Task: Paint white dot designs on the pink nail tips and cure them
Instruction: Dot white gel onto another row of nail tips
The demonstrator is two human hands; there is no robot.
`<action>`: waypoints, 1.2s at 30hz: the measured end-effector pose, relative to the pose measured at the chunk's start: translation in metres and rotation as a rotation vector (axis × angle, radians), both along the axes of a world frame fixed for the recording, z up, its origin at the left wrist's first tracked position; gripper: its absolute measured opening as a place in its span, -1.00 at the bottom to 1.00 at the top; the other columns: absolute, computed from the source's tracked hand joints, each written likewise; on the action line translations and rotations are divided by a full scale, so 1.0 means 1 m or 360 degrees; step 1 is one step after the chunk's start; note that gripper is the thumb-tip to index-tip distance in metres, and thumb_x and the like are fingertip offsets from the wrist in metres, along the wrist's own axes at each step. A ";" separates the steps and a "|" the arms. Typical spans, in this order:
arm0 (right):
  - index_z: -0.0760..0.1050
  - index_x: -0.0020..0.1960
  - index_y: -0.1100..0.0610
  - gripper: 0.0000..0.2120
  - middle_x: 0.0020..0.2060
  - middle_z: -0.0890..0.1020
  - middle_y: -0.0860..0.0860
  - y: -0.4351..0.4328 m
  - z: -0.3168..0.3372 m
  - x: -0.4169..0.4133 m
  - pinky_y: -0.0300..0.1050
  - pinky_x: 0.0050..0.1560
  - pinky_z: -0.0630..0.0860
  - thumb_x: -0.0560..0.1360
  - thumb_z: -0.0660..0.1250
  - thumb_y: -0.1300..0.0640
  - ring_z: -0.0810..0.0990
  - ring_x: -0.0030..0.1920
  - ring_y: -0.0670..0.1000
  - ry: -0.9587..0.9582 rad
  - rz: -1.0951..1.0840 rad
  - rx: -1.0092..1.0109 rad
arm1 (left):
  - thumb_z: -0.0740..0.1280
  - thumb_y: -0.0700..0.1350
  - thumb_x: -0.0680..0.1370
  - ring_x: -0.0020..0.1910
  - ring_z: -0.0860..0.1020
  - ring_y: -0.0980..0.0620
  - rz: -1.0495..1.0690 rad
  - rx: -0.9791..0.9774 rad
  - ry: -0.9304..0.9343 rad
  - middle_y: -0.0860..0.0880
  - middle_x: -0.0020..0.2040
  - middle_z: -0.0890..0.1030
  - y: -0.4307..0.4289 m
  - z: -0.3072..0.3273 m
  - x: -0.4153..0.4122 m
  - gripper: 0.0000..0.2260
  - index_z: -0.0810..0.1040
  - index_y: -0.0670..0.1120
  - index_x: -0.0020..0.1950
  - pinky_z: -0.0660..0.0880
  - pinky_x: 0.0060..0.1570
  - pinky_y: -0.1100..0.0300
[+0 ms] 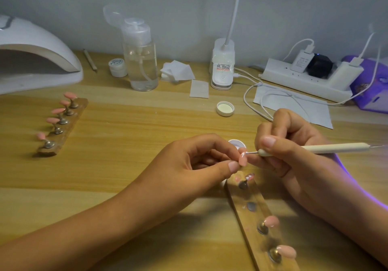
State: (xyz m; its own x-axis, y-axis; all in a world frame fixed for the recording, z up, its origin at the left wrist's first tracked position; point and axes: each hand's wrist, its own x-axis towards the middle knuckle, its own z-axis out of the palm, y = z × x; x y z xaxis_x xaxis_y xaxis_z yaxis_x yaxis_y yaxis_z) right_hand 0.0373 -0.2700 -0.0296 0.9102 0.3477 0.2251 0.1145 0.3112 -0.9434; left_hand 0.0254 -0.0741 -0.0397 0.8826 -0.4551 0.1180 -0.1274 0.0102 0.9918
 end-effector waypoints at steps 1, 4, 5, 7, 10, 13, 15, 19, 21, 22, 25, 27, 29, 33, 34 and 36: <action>0.44 -0.32 0.04 -0.83 -0.43 0.47 -0.03 0.000 0.000 0.000 -0.23 -0.22 0.58 0.39 0.36 0.23 0.50 -0.43 -0.17 -0.0004 0.0005 -0.0011 | 0.41 -0.13 0.46 -0.20 0.58 0.20 0.0002 0.0011 -0.0008 0.06 -0.20 0.66 0.000 0.000 0.000 -0.94 0.65 0.02 -0.12 0.49 -0.14 0.38; 0.45 -0.32 0.02 -0.83 -0.43 0.48 -0.04 0.000 0.000 0.000 -0.23 -0.22 0.58 0.39 0.36 0.21 0.50 -0.42 -0.17 -0.0005 0.0005 -0.0030 | 0.41 -0.13 0.47 -0.19 0.59 0.20 -0.0001 0.0024 -0.0018 0.06 -0.20 0.67 0.000 0.000 0.000 -0.93 0.65 0.03 -0.12 0.50 -0.13 0.38; 0.45 -0.32 0.03 -0.84 -0.43 0.47 -0.04 0.000 0.000 0.001 -0.23 -0.22 0.59 0.39 0.36 0.21 0.49 -0.42 -0.17 0.0003 -0.0001 -0.0021 | 0.41 -0.13 0.47 -0.19 0.59 0.20 0.0000 0.0022 -0.0016 0.05 -0.19 0.67 0.000 0.000 0.000 -0.93 0.65 0.03 -0.12 0.50 -0.13 0.37; 0.45 -0.32 0.04 -0.84 -0.44 0.46 -0.03 0.000 0.000 0.000 -0.23 -0.22 0.59 0.39 0.36 0.21 0.47 -0.42 -0.16 0.0012 -0.0008 -0.0006 | 0.41 -0.12 0.47 -0.18 0.59 0.19 0.0002 0.0022 -0.0016 0.02 -0.17 0.67 0.000 0.000 0.000 -0.94 0.65 0.03 -0.11 0.51 -0.11 0.36; 0.44 -0.32 0.05 -0.84 -0.44 0.47 -0.03 0.000 0.000 0.000 -0.26 -0.24 0.57 0.39 0.36 0.22 0.49 -0.42 -0.16 0.0002 -0.0006 -0.0020 | 0.41 -0.13 0.47 -0.18 0.59 0.19 0.0001 0.0023 -0.0022 0.04 -0.18 0.67 0.000 0.000 0.001 -0.93 0.66 0.03 -0.11 0.51 -0.11 0.35; 0.44 -0.32 0.05 -0.84 -0.44 0.47 -0.03 0.000 0.000 -0.001 -0.25 -0.24 0.58 0.38 0.36 0.22 0.50 -0.42 -0.15 0.0011 -0.0006 -0.0016 | 0.41 -0.12 0.47 -0.18 0.59 0.19 -0.0003 0.0026 -0.0016 0.06 -0.18 0.67 0.000 0.000 0.001 -0.93 0.66 0.04 -0.12 0.51 -0.11 0.36; 0.44 -0.32 0.05 -0.84 -0.44 0.47 -0.03 0.000 0.000 -0.001 -0.24 -0.23 0.58 0.38 0.36 0.21 0.52 -0.41 -0.15 0.0012 -0.0008 -0.0017 | 0.41 -0.11 0.47 -0.18 0.59 0.19 -0.0004 0.0027 -0.0019 0.06 -0.18 0.67 0.001 -0.001 0.001 -0.94 0.66 0.05 -0.12 0.51 -0.11 0.36; 0.46 -0.34 0.02 -0.84 -0.44 0.48 -0.05 0.001 0.001 -0.001 -0.27 -0.25 0.57 0.37 0.36 0.20 0.53 -0.42 -0.17 0.0005 -0.0012 -0.0035 | 0.41 -0.13 0.47 -0.19 0.58 0.20 -0.0007 0.0010 -0.0018 0.09 -0.20 0.67 0.001 -0.001 0.001 -0.93 0.66 0.04 -0.12 0.49 -0.13 0.39; 0.46 -0.34 0.02 -0.84 -0.45 0.47 -0.04 0.001 0.001 -0.001 -0.27 -0.25 0.57 0.37 0.36 0.20 0.51 -0.43 -0.16 0.0012 -0.0016 -0.0042 | 0.41 -0.13 0.48 -0.19 0.58 0.21 -0.0011 0.0009 -0.0021 0.10 -0.19 0.67 0.000 -0.001 0.001 -0.93 0.66 0.04 -0.12 0.49 -0.13 0.39; 0.46 -0.34 0.02 -0.84 -0.45 0.47 -0.04 0.002 0.001 -0.001 -0.27 -0.25 0.57 0.37 0.37 0.19 0.50 -0.43 -0.15 0.0018 -0.0014 -0.0044 | 0.41 -0.14 0.48 -0.18 0.58 0.22 -0.0013 0.0010 -0.0023 0.10 -0.19 0.67 0.000 -0.001 0.001 -0.92 0.65 0.04 -0.12 0.49 -0.13 0.40; 0.45 -0.34 0.03 -0.84 -0.45 0.46 -0.03 0.001 0.001 -0.001 -0.27 -0.25 0.56 0.36 0.37 0.20 0.50 -0.43 -0.15 0.0035 -0.0018 -0.0034 | 0.41 -0.14 0.47 -0.18 0.59 0.22 -0.0010 0.0012 -0.0022 0.11 -0.19 0.67 0.000 -0.001 0.001 -0.92 0.65 0.04 -0.12 0.49 -0.13 0.40; 0.46 -0.35 0.03 -0.84 -0.46 0.46 -0.03 0.001 0.001 -0.001 -0.26 -0.26 0.57 0.35 0.37 0.20 0.51 -0.43 -0.14 0.0036 -0.0020 -0.0034 | 0.41 -0.14 0.48 -0.18 0.59 0.21 -0.0009 0.0015 -0.0021 0.09 -0.19 0.67 0.000 -0.001 0.001 -0.92 0.66 0.04 -0.12 0.49 -0.13 0.39; 0.45 -0.35 0.03 -0.84 -0.46 0.46 -0.03 0.001 0.001 0.000 -0.26 -0.26 0.57 0.36 0.37 0.20 0.50 -0.43 -0.15 0.0037 -0.0021 -0.0031 | 0.41 -0.14 0.48 -0.17 0.60 0.20 -0.0010 0.0019 -0.0020 0.07 -0.18 0.68 0.000 -0.001 0.001 -0.92 0.66 0.04 -0.11 0.51 -0.11 0.37; 0.45 -0.34 0.03 -0.84 -0.45 0.46 -0.02 0.001 0.000 0.001 -0.26 -0.25 0.57 0.36 0.37 0.20 0.48 -0.42 -0.14 0.0043 -0.0028 -0.0037 | 0.41 -0.14 0.47 -0.18 0.59 0.21 0.0000 0.0016 -0.0012 0.06 -0.18 0.68 0.000 -0.001 0.001 -0.93 0.66 0.03 -0.11 0.51 -0.12 0.38; 0.46 -0.34 0.03 -0.84 -0.45 0.46 -0.03 0.001 0.000 0.001 -0.26 -0.25 0.57 0.36 0.37 0.19 0.48 -0.42 -0.14 0.0043 -0.0028 -0.0042 | 0.41 -0.13 0.47 -0.18 0.59 0.21 0.0001 0.0012 -0.0009 0.05 -0.18 0.68 0.000 -0.001 0.001 -0.93 0.66 0.02 -0.11 0.50 -0.12 0.38; 0.46 -0.34 0.02 -0.85 -0.45 0.47 -0.04 0.000 0.000 0.000 -0.26 -0.24 0.58 0.37 0.38 0.18 0.48 -0.41 -0.14 0.0040 -0.0026 -0.0048 | 0.41 -0.13 0.47 -0.18 0.59 0.21 0.0004 0.0017 -0.0012 0.03 -0.17 0.68 0.000 -0.001 0.001 -0.93 0.66 0.03 -0.11 0.50 -0.12 0.38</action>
